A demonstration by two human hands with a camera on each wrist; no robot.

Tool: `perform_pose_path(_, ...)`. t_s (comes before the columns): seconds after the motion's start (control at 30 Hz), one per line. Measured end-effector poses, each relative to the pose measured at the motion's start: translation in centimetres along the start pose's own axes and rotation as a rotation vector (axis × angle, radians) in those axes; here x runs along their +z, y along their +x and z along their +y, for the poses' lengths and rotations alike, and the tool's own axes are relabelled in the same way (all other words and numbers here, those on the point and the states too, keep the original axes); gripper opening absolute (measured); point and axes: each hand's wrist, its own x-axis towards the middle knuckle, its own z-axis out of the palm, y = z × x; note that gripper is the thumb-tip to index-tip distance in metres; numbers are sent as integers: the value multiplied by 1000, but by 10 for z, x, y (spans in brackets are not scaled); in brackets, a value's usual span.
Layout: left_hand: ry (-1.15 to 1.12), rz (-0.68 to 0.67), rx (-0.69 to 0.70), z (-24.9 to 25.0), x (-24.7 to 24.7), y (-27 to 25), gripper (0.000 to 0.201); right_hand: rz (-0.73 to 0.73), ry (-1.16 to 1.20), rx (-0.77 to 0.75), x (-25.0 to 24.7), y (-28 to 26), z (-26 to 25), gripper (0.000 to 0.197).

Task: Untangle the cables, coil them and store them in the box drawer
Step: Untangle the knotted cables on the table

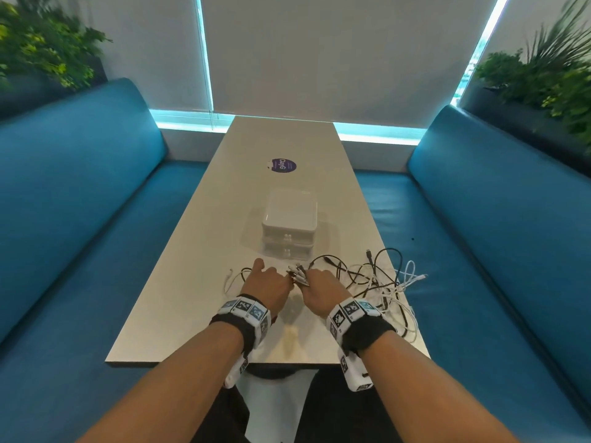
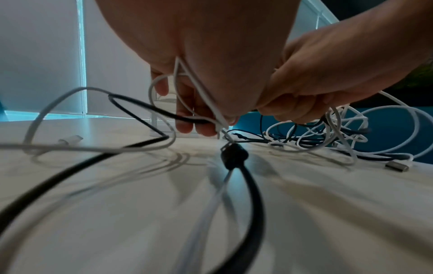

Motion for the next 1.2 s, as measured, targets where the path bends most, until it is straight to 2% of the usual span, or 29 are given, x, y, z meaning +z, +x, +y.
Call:
perform_pose_path(0.1, -23, 44, -30, -1, 8, -3, 24, 23, -26, 27, -3, 1, 6, 20)
perform_pose_path(0.2, -8, -21, -43, -18, 24, -12, 28, 58, -55, 121, -12, -1, 27, 24)
perform_pose_path(0.33, -37, 3, -6, -26, 27, -16, 31, 96, -67, 229, -17, -7, 40, 28)
perform_pose_path(0.4, -59, 19, -1, -17, 22, -11, 30, 123, -30, 189, -14, -8, 32, 26)
perform_pose_path(0.47, -68, 19, -13, -9, 15, -7, 28, 142, 33, 72, -7, -7, 23, 23)
perform_pose_path(0.57, -72, 8, -7, 0, 5, -3, 25, 22, 36, -65, 1, -7, 12, 21)
perform_pose_path(0.63, -81, 14, -9, 2, 1, -1, 23, -31, 16, -69, 3, -6, 9, 20)
perform_pose_path(0.87, -217, 100, -51, -5, 19, 0, 21, -24, -15, -73, 3, -4, 14, 17)
perform_pose_path(1.0, -246, 123, -81, -19, 28, -3, 32, 7, -29, 52, -6, -5, 31, 23)
perform_pose_path(1.1, -228, 41, -64, -30, 34, -7, 28, 40, -52, 210, -11, -7, 49, 28)
perform_pose_path(1.2, -228, 23, -69, -29, 35, -6, 34, 45, -54, 280, -9, -7, 48, 29)
